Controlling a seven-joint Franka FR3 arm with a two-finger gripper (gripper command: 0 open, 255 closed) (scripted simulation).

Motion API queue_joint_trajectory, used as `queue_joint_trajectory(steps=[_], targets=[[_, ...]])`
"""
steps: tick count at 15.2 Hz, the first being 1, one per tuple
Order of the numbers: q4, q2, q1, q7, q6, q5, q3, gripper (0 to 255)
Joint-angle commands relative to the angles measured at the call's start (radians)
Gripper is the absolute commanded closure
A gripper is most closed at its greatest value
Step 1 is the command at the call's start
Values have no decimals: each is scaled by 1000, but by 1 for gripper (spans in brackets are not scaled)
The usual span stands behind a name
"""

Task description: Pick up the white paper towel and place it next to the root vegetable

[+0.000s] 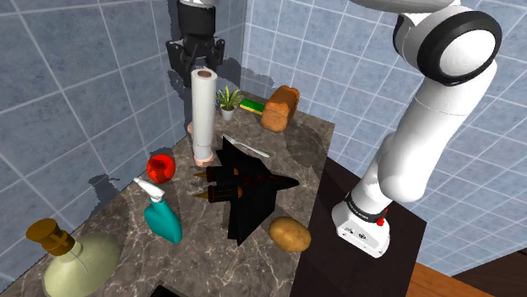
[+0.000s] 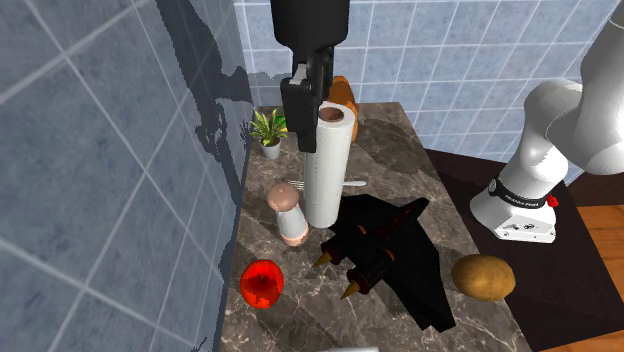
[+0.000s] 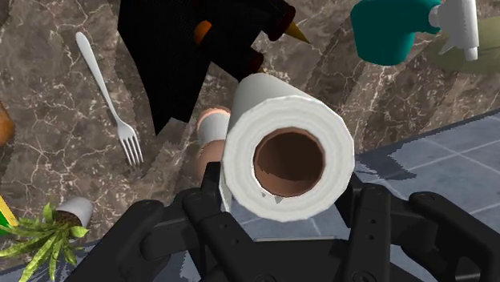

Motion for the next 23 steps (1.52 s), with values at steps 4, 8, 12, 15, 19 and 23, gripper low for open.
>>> queue_joint_trajectory(steps=[4, 8, 12, 15, 19, 23], targets=[[-125, -142, 27, 58, -7, 42, 29, 255], [-195, -238, 53, 110, -23, 76, 56, 255], [-243, -321, 82, 168, -47, 111, 85, 255], [-265, -375, 105, 216, -70, 136, 110, 255], [-278, -435, 136, 286, -103, 170, 147, 255], [-272, -480, 166, 363, -139, 203, 189, 255]])
